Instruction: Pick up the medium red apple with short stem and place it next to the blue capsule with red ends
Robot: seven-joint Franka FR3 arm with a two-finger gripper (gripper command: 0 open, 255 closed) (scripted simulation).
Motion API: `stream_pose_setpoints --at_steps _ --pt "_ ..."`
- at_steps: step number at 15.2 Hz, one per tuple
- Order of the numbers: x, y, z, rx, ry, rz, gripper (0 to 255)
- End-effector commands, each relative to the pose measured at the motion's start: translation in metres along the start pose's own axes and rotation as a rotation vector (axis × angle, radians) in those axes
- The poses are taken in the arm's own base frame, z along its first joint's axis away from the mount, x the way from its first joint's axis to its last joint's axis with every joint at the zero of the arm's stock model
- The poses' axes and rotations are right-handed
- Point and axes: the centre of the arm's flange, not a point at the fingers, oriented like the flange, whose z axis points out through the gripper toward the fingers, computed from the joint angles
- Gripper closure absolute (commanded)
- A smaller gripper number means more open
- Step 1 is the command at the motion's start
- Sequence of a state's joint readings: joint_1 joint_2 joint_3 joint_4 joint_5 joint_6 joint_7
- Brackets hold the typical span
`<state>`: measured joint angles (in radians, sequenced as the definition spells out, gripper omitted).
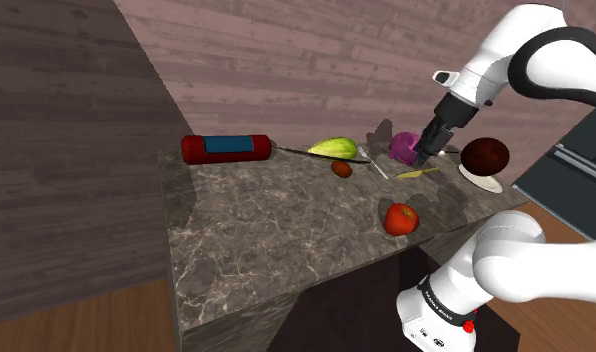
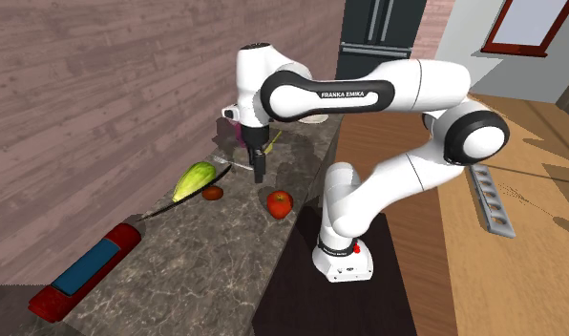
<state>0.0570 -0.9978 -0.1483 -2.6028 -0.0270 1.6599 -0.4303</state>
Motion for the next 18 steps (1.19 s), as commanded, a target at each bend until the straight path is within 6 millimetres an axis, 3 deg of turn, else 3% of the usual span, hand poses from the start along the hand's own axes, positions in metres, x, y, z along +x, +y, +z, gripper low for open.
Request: stream_pose_setpoints --at_steps 1,12,15,18 --pt "-0.015 0.008 0.017 0.001 -0.003 -0.089 0" --pt "-0.09 0.075 0.118 0.01 -0.022 -0.539 0" --pt "-0.105 0.098 0.145 0.012 -0.027 -0.66 0" --pt "-0.105 0.098 0.161 0.012 -0.026 -0.66 0"
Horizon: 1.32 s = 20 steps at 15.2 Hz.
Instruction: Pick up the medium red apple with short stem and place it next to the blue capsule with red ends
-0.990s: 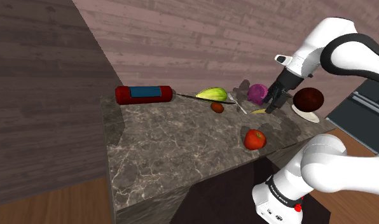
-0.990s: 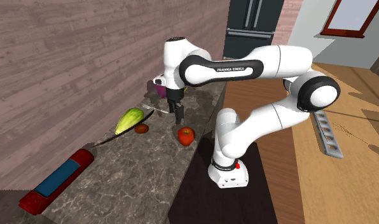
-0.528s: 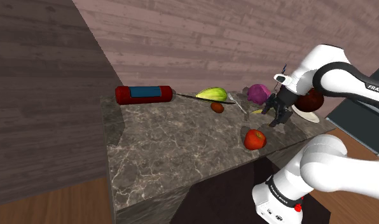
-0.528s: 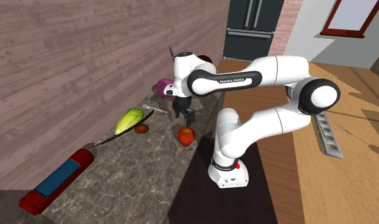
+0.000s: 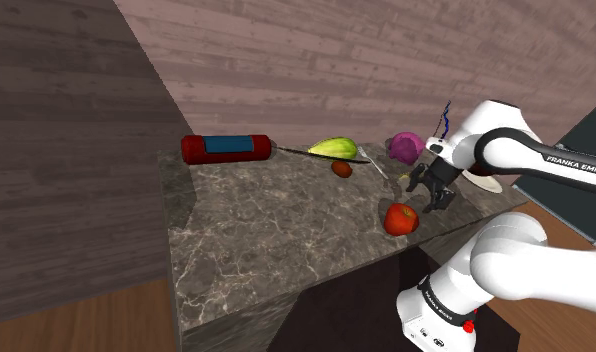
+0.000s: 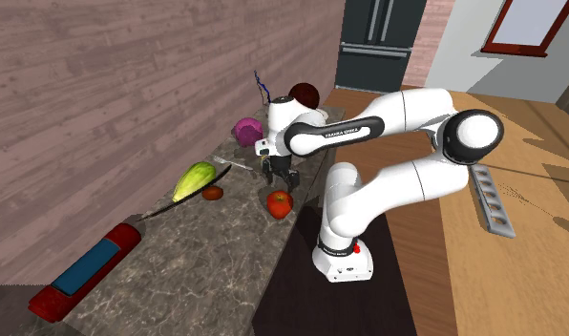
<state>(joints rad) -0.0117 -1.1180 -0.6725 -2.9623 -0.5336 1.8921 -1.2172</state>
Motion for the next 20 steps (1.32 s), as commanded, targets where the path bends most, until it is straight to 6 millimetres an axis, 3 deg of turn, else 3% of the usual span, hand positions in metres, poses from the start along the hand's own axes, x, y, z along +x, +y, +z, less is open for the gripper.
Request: stream_pose_setpoints --at_steps 1,5,13,14,20 --pt "0.0 0.001 0.013 -0.001 0.0 -0.007 0" --pt "0.0 0.001 0.032 -0.001 0.0 -0.007 0" --pt "0.0 0.001 0.032 -0.001 0.0 -0.007 0" --pt "0.0 0.001 0.032 -0.001 0.0 -0.007 255" --pt "0.0 0.001 0.032 -0.001 0.0 -0.007 255"
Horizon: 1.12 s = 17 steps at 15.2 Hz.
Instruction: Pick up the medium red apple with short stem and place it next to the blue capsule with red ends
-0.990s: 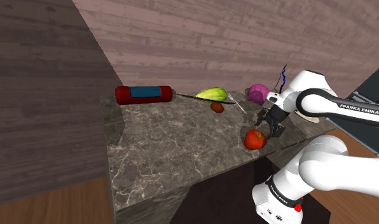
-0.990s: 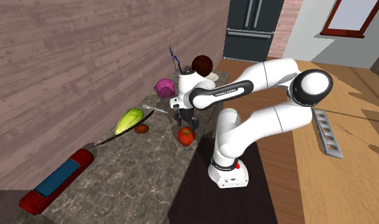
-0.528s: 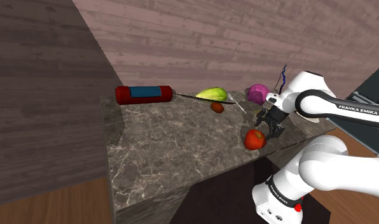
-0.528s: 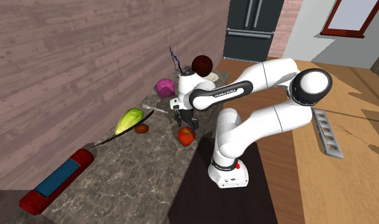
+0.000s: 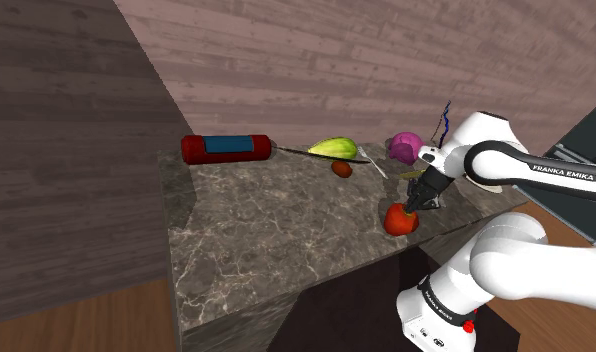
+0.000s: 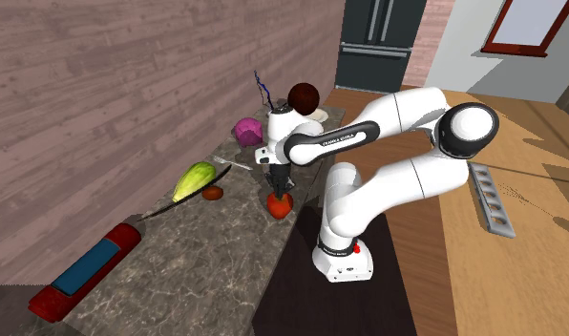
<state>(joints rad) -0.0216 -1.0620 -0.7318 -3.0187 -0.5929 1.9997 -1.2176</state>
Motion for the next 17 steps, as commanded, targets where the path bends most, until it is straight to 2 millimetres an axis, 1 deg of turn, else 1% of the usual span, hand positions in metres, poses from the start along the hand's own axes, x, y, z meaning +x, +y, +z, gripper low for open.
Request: stream_pose_setpoints --at_steps 1,3,17 --pt "0.0 0.0 0.0 0.0 0.0 0.0 255" --pt "0.0 0.0 0.0 0.0 0.0 0.0 255" --pt "0.007 -0.002 -0.074 0.0 0.0 0.0 255"
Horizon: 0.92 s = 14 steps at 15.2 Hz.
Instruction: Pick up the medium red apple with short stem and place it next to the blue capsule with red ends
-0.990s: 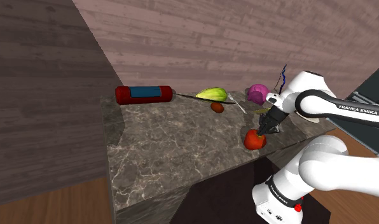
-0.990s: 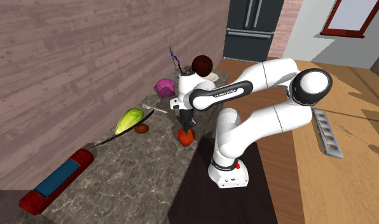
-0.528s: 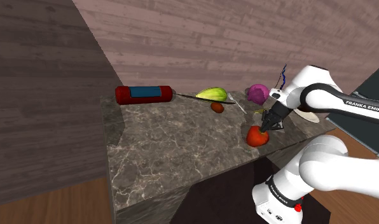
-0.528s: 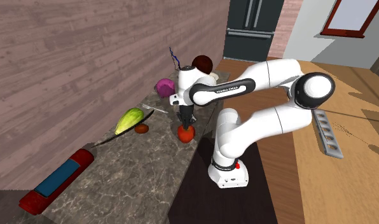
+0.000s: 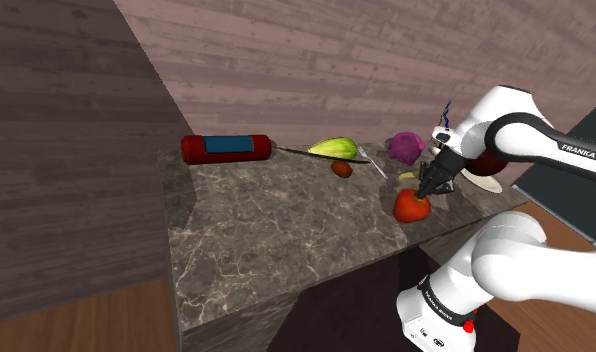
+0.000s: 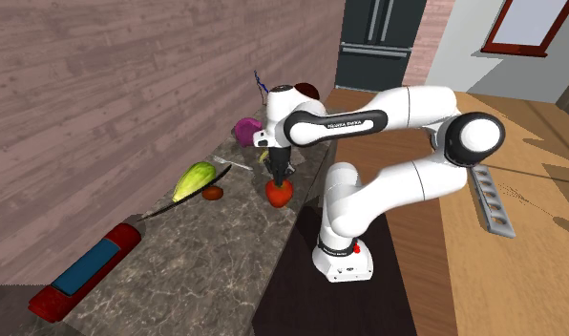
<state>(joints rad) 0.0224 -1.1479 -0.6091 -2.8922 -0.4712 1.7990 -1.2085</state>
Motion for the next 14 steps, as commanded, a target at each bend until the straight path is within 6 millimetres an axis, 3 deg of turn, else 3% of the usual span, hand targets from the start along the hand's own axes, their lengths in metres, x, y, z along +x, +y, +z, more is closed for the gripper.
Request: stream_pose_setpoints --at_steps 1,14 --pt "0.0 -0.001 -0.012 0.0 0.0 0.0 255" --pt "0.006 -0.002 -0.08 0.0 0.0 0.0 255"
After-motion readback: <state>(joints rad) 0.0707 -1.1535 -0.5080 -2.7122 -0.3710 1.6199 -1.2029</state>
